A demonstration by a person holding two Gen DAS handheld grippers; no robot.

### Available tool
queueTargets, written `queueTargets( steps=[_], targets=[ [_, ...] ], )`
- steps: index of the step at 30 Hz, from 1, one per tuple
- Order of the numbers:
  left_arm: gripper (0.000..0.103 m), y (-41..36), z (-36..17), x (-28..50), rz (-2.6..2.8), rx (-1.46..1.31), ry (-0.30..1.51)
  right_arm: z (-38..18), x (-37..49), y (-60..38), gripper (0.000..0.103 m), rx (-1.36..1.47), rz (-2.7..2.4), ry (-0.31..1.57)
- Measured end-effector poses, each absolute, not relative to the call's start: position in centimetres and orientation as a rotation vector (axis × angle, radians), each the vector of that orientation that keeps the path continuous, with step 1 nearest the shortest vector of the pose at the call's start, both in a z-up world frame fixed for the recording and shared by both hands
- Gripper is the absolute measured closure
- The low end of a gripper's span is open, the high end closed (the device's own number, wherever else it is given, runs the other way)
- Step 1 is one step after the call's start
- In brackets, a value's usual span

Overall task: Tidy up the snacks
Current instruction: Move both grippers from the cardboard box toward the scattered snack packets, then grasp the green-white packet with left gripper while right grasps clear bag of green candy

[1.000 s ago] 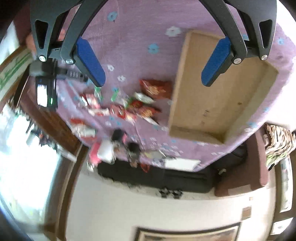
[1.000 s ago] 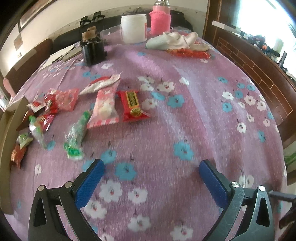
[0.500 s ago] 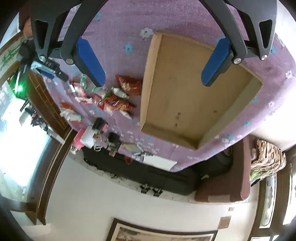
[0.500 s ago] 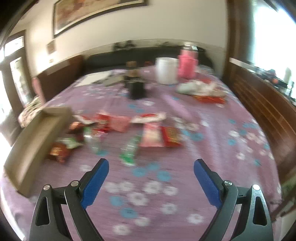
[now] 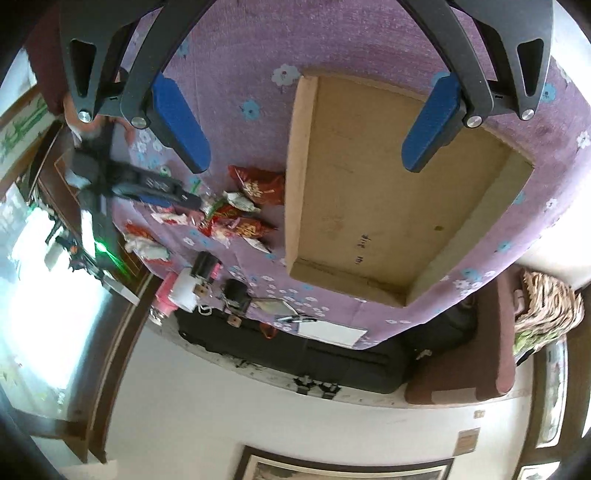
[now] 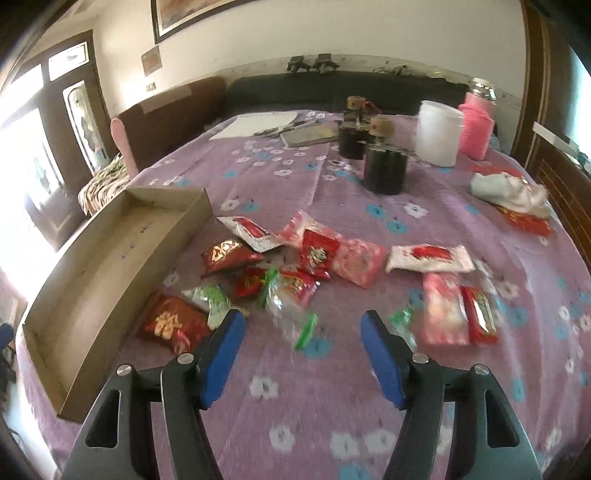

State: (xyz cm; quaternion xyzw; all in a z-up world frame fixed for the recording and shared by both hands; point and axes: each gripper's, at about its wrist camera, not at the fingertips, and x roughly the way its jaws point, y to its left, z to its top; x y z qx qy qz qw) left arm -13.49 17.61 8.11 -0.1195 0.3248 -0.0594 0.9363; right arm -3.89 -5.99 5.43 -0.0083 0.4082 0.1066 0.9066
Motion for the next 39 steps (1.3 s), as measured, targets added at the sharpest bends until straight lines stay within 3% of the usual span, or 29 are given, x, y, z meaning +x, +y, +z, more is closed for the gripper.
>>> queueTargets(
  steps=[7,8,9,10,16,24,34,39],
  targets=[
    [0.000,15.5,8.0,-13.0,-0.170,-0.174,0.675,3.3,-2.0,-5.4,0.036,0.022,0.271,0.889],
    [0.000,15.0,8.0,-12.8,-0.175,-0.156,0.678,3.1,-2.0,-5.5,0.049,0.038,0.280,0.896],
    [0.000,14.6,8.0,-12.7,-0.181,-0.145,0.680,2.8,-1.9,-5.7,0.070,0.061,0.295,0.907],
    [0.000,14.3,8.0,-12.6,-0.188,-0.136,0.683,2.7,-1.8,-5.9,0.079,0.079,0.303,0.918],
    [0.000,10.9,8.5,-11.0,-0.215,-0.021,0.709,3.2,-3.3,-8.5,0.083,0.207,0.314,0.918],
    [0.001,5.6,6.9,-3.9,-0.287,0.050,0.866,6.2,-7.1,-14.3,0.083,0.299,0.214,0.745],
    [0.057,3.4,2.7,3.3,-0.295,0.104,1.062,5.1,-6.5,-16.5,0.082,0.405,0.225,0.769],
    [0.064,2.4,2.0,3.0,-0.272,0.207,1.043,4.8,-6.5,-16.3,0.082,0.403,0.231,0.774]
  ],
)
